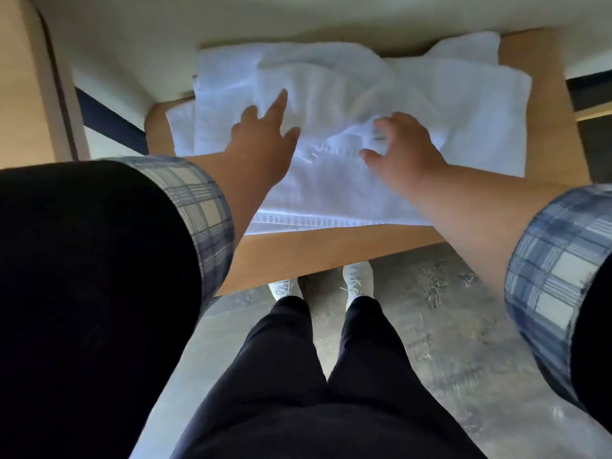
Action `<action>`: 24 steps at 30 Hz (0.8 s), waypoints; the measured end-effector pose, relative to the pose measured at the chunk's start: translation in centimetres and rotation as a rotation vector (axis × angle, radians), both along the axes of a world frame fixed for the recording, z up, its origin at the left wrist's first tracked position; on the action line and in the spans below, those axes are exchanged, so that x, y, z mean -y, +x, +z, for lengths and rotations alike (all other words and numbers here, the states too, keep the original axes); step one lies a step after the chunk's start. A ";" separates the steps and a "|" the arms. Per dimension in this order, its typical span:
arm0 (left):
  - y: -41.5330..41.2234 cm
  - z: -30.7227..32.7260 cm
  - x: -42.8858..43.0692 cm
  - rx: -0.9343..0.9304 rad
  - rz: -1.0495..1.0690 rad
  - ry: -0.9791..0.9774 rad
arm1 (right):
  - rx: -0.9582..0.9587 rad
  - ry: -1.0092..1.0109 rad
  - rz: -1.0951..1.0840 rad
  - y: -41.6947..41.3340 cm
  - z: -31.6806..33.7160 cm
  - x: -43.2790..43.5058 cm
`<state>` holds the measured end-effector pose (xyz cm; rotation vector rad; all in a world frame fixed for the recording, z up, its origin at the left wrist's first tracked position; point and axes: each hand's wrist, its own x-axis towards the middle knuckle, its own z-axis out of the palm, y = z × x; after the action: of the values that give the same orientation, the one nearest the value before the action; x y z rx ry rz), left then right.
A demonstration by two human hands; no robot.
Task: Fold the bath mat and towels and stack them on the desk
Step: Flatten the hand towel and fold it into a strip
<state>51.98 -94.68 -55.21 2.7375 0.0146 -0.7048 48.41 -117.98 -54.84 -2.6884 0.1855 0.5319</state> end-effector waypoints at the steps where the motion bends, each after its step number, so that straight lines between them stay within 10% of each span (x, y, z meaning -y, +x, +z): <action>1: 0.9 -1.0 0.4 -0.020 0.070 -0.007 | 0.003 0.021 -0.025 1.3 -1.2 0.2; 13: 2.5 -6.2 7.3 -0.067 0.177 -0.292 | -0.033 0.217 0.208 6.8 -7.5 2.1; 24: -4.5 10.1 8.7 -0.007 0.407 -0.470 | 0.096 0.740 0.154 -1.7 9.4 1.0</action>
<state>47.49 -103.38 -45.11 2.1870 0.3510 -0.5203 46.71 -118.95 -45.42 -2.0014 -0.2124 0.4083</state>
